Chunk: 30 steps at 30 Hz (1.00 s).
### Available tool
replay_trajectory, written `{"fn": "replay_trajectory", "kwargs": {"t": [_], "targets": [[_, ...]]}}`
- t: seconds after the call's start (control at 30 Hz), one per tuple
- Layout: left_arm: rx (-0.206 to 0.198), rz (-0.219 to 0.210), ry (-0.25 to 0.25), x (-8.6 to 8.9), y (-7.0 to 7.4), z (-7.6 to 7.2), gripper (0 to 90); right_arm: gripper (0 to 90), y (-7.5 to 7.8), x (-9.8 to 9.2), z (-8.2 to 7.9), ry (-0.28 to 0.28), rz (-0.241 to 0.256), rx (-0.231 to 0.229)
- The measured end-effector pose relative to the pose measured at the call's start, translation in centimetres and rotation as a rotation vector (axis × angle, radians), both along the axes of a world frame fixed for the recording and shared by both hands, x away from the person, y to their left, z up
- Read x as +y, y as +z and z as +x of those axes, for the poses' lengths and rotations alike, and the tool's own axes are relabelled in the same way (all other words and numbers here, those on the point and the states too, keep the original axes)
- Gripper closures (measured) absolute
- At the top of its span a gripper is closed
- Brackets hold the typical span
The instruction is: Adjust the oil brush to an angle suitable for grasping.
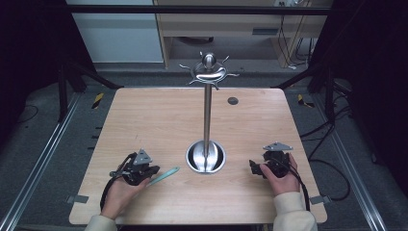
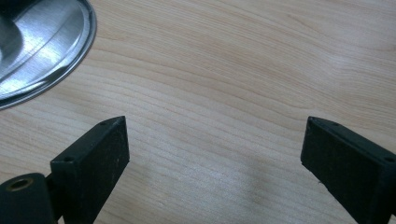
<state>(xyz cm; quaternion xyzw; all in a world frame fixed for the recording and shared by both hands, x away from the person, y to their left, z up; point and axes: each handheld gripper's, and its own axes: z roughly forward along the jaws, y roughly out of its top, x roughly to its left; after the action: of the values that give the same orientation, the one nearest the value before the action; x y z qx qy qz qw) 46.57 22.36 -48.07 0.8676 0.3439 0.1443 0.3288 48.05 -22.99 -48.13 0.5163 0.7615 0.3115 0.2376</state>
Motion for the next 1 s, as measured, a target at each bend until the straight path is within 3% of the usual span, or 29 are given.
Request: {"fn": "replay_trajectory", "kwargs": {"t": [0.2,0.5,0.73,0.77,0.83,0.87,0.9,1.0], "targets": [[0.032,0.020,-0.030,-0.6,-0.5,0.0,89.9,8.4,0.0,0.1,0.0,0.003,0.000,0.006],[0.042,0.022,-0.039,-0.8,-0.6,-0.1,90.0,8.4,0.0,0.1,0.0,0.004,0.001,0.005],[0.052,0.033,-0.075,-1.4,-0.5,-0.7,90.0,8.4,-0.1,0.1,0.0,0.004,-0.003,0.003],[0.042,0.056,-0.090,-1.7,-0.3,-0.8,90.0,8.4,-0.1,0.1,0.0,0.004,0.000,0.004],[0.035,0.061,-0.090,-1.8,0.0,-0.9,90.0,8.4,-0.1,0.1,0.0,0.005,-0.004,0.004],[0.024,0.060,-0.089,-1.8,0.4,-0.9,90.0,8.4,-0.1,0.1,0.0,0.006,-0.001,0.007],[0.006,0.087,-0.089,-1.9,1.3,-1.1,89.9,8.4,-0.1,0.1,0.0,0.006,-0.004,0.005],[0.004,0.101,-0.095,-1.7,2.2,-1.2,89.9,8.4,-0.1,0.2,0.0,0.006,-0.005,0.005]]}}
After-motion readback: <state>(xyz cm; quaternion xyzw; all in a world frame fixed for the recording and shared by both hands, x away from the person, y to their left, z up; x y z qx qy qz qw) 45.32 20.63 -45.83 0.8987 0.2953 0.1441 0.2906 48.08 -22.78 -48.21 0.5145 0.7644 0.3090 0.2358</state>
